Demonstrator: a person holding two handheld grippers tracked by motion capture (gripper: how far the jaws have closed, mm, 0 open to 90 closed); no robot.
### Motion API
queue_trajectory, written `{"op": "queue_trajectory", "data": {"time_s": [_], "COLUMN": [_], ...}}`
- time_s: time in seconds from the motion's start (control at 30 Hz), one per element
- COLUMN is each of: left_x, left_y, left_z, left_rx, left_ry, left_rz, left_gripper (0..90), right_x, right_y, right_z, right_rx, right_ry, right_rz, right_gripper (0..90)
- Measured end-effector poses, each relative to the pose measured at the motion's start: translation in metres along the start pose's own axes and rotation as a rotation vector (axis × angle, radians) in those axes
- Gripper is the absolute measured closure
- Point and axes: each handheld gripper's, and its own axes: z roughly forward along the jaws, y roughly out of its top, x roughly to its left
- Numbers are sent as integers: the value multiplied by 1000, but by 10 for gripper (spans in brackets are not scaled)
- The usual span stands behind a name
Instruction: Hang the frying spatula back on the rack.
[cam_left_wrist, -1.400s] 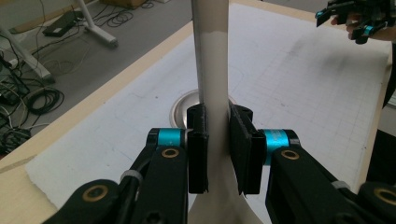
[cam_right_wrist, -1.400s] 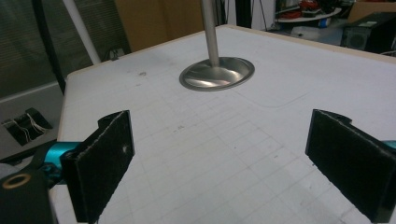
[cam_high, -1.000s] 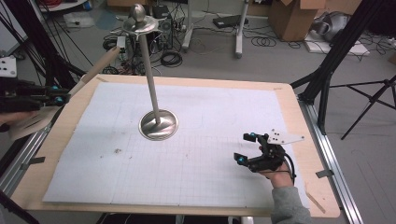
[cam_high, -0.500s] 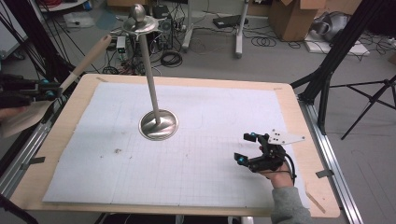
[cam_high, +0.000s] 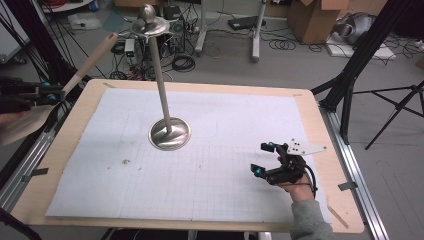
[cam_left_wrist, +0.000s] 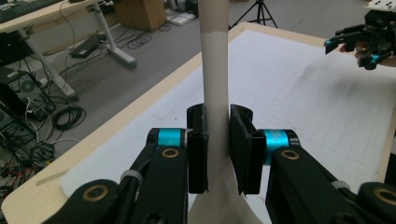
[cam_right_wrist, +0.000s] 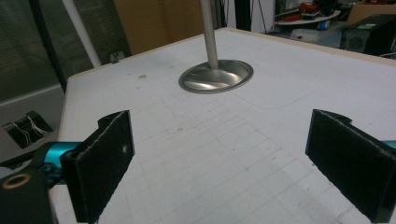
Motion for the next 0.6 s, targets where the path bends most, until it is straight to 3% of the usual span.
{"op": "queue_trajectory", "data": {"time_s": [0.6], "left_x": [-1], "left_y": [5], "left_z": [2], "left_rx": [-17], "left_ry": [-7], "left_rz": [8], "left_gripper": [771], "right_x": [1], "right_y": [0], "right_z": [-2], "right_rx": [-7], "right_ry": [-1], "right_rz": [-5], "right_gripper": [69]}}
